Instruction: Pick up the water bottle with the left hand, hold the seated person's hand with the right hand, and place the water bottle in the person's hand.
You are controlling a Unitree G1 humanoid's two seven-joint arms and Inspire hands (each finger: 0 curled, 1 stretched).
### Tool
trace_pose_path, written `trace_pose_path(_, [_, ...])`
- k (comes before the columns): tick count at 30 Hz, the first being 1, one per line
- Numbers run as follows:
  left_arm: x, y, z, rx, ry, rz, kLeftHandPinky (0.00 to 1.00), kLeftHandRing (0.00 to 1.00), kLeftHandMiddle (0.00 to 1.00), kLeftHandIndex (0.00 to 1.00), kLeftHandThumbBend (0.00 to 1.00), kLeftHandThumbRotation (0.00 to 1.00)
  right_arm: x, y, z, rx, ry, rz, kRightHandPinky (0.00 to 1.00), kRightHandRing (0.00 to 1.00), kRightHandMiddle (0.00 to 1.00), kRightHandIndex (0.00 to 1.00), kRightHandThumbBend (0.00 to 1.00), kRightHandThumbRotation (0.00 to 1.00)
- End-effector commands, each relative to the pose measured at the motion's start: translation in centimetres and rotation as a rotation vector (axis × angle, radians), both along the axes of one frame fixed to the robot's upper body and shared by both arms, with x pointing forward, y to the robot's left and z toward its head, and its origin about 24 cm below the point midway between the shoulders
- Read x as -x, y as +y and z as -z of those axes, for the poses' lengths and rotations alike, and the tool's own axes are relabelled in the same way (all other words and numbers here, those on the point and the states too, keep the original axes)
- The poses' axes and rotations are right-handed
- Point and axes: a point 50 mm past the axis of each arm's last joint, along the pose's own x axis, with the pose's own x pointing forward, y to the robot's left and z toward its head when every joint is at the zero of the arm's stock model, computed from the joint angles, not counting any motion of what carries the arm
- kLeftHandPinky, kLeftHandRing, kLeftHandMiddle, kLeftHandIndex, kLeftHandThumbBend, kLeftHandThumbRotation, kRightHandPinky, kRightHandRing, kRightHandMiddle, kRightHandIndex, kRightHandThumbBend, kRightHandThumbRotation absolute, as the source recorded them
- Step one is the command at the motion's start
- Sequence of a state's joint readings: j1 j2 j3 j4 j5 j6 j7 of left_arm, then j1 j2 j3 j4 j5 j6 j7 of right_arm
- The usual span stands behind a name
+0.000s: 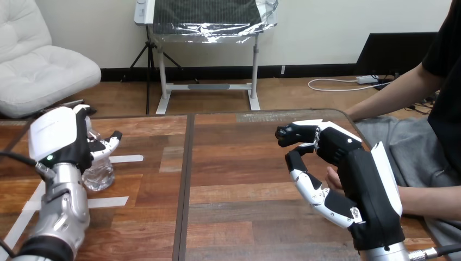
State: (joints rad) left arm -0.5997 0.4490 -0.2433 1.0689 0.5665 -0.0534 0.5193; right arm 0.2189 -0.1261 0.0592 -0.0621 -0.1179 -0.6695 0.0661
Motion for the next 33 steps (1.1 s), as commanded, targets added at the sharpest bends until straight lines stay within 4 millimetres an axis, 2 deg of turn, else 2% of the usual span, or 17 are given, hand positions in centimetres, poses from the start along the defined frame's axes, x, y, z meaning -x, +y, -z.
trace_pose_path(1, [-0.01,-1.17,-0.07,0.064,-0.082,0.022,0.60,0.70,0.75,0.73,0.64,0.21,-1.02,-0.01,-2.08,0.006,-0.118,-0.010,0.50,0.63,0.66,0.61,0.26,0.00])
trace_pose_path(6, [0.13,-1.48,-0.09,0.112,-0.122,0.023,0.54,0.62,0.69,0.68,0.70,0.06,-1.05,0.01,-2.11,0.000,-0.117,-0.012,0.50,0.63,0.66,0.61,0.27,0.00])
trace_pose_path(10, [0.18,-1.63,-0.08,0.134,-0.135,0.021,0.51,0.59,0.66,0.66,0.73,0.02,-1.06,0.03,-2.16,0.001,-0.117,-0.008,0.50,0.63,0.66,0.61,0.27,0.00])
trace_pose_path(14, [0.04,-1.68,-0.01,0.140,-0.110,0.005,0.50,0.58,0.64,0.66,0.75,0.01,-1.09,0.03,-2.19,-0.001,-0.118,-0.011,0.50,0.63,0.66,0.61,0.27,0.00])
trace_pose_path(23, [-0.17,-1.54,0.33,0.106,-0.007,-0.019,0.52,0.61,0.68,0.70,0.78,0.00,-1.06,0.02,-2.19,-0.004,-0.119,-0.016,0.50,0.63,0.67,0.61,0.26,0.00])
trace_pose_path(33, [0.13,-1.44,0.80,0.105,0.020,-0.036,0.54,0.64,0.71,0.73,0.80,0.05,-0.99,-0.04,-2.19,-0.007,-0.117,-0.019,0.52,0.64,0.67,0.62,0.27,0.00])
